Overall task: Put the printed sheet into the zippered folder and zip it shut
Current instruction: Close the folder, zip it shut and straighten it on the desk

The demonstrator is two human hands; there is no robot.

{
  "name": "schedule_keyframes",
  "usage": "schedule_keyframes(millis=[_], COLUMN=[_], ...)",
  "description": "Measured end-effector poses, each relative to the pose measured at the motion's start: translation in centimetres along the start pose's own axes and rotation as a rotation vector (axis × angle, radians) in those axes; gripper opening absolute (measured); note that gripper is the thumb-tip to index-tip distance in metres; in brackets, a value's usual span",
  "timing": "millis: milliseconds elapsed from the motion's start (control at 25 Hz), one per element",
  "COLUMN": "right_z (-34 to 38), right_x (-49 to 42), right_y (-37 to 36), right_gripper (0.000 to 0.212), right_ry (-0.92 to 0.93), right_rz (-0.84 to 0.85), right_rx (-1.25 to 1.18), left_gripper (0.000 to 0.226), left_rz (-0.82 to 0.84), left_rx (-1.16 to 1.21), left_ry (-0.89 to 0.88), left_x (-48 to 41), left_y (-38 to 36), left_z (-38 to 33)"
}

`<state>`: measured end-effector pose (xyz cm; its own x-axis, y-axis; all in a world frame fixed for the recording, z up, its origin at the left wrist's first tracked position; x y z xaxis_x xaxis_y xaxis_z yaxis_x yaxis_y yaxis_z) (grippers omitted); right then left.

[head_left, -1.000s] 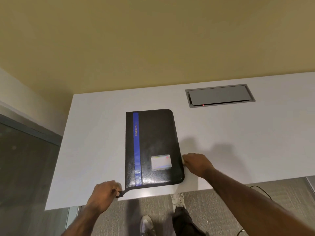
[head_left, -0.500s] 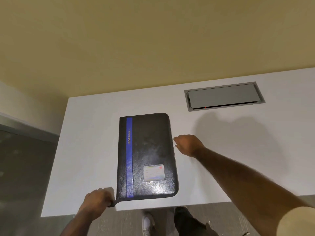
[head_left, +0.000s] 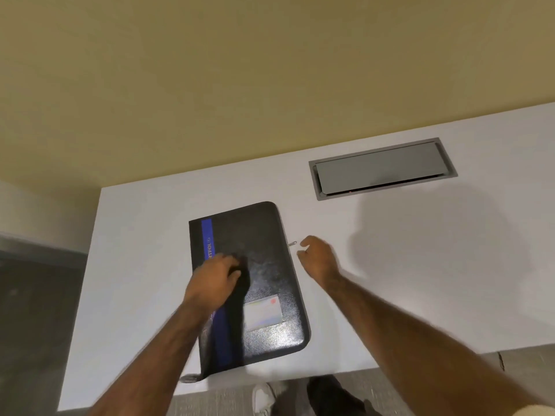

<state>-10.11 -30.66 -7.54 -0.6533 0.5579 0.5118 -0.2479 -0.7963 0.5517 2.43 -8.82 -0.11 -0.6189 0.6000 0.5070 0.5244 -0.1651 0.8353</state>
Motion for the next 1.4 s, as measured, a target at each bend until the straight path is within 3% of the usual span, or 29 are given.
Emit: schedule_keyframes(millis=[120, 200, 400, 680, 1080, 1400], right_z=[-0.3, -0.3, -0.6, -0.7, -0.5, -0.5], right_x=[1.8, 2.4, 2.3, 1.3, 2.1, 3.2], right_y=[-2.0, -2.7, -3.4, -3.3, -3.2, -3.6], right_gripper=[0.005, 0.008, 0.011, 0.015, 0.019, 0.008], right_ry=[-0.082, -0.094, -0.200, -0.287, -0.258, -0.297], right_rz=[0.105, 0.117, 0.146, 0.183, 0.162, 0.102], right_rx=[-0.208, -0.235, -0.338, -0.384, -0.237, -0.215], left_gripper=[0.033, 0.036, 0.046, 0.043, 0.056, 0.047], left_rz=[-0.041, -0.040, 0.012, 0.052, -0.046, -0.012], left_rx=[-0.083, -0.215, -0.540, -0.669, -0.512, -0.212], left_ry=[-0.140, -0.202, -0.132, -0.123, -0.067, 0.220], left_x=[-4.8, -7.4, -10.9, -11.7, -14.6, -21.1], left_y=[0.5, 0.1, -1.8, -2.9, 0.5, 3.9], left_z=[-6.2, -9.1, -12.3, -14.6, -13.7, -11.5])
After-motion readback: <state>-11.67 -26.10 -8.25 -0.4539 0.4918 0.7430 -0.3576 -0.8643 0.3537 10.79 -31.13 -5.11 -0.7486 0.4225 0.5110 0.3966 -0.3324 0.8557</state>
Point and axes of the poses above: each hand's wrist, its own x-axis away from the middle knuckle, its own y-axis out of the back of the hand, z = x × y, the point moved 2 cm from there along -x, towards the middle knuckle, and after that the axes turned 6 degrees about z, right-handed, at the moved point
